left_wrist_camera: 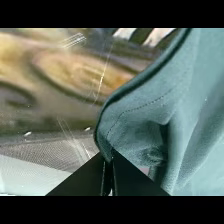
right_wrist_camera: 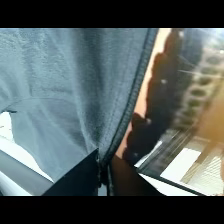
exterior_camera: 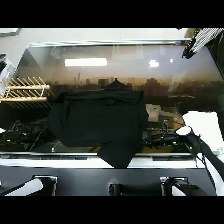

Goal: Fold the clothes and pants, and hang the long-sleeved shirts on hangers.

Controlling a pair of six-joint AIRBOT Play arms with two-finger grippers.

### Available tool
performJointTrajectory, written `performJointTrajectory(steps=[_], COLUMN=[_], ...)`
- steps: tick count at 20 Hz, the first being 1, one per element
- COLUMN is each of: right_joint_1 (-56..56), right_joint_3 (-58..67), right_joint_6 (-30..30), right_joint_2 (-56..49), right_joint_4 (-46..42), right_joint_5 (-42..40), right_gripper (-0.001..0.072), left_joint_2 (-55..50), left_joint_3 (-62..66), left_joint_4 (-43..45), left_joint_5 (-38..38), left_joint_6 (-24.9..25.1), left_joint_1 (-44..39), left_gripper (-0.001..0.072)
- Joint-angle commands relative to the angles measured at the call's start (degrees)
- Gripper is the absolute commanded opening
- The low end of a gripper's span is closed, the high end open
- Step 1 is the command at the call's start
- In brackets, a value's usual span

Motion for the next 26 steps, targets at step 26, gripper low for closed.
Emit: performJointTrajectory(steps=[26], right_joint_1=[0.04], right_joint_3=[79.23], right_joint_6=[29.57], right_joint_2=[28.48], right_joint_4=[-28.72], right_joint_5=[3.04], right_gripper=[0.0031], left_joint_2=[36.39], left_joint_3=[63.32], left_joint_4=[18.12], left_joint_5=[-11.3], left_joint_6=[-23.15], left_joint_1=[-0.07], left_gripper=[0.0015])
